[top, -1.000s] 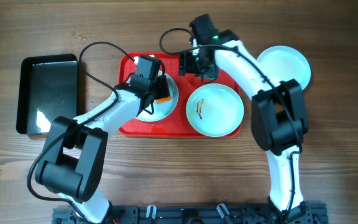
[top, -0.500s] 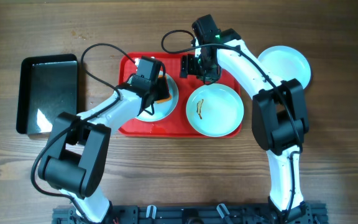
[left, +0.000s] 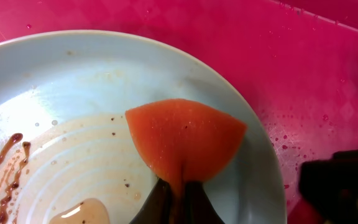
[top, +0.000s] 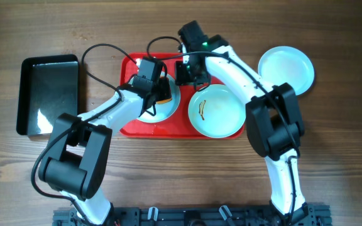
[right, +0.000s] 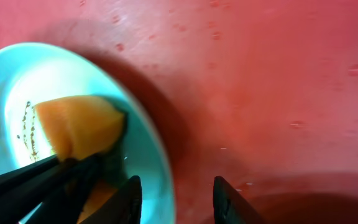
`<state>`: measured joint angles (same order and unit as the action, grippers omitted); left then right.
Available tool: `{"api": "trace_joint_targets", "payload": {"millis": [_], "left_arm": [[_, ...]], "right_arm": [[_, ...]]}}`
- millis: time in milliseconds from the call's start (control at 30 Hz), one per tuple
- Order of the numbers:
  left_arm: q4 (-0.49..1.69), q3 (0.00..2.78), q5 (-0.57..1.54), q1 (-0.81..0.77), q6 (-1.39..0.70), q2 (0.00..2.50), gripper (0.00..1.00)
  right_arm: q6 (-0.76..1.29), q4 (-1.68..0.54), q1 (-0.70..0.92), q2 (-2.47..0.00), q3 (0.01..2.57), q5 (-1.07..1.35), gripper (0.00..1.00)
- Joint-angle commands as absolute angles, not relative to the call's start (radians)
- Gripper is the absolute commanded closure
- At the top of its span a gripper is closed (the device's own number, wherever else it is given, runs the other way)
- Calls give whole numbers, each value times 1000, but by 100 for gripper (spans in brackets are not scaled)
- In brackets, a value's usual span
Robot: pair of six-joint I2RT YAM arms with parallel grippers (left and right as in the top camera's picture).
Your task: Clean dirty plates on tray and stack at the side
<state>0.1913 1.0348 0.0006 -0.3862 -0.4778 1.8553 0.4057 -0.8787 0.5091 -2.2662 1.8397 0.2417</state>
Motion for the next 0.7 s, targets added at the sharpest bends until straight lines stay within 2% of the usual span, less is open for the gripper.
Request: {"api": "trace_joint_targets", "payload": {"millis": [0,400,467,533,667], "left_arm": [[202,1032,-2,-389,-481,1866,96],[202,1032,-2,-388,-529,1866,96],[202,1032,-2,-388,-529,1866,96],[202,1032,-2,-388,-529,1866,96],[202,1032,-1,-388,-533,1866,96]], "right_arm": [[395,-860,537,-2235,1820,202,62],[419,-751,542,-2236,1727,175,60],[420,-745,542,-2236,1727,176,62],[422,-740,542,-2237,1724,175,70],[422,-703,542,-2237,1694,175,71]]}}
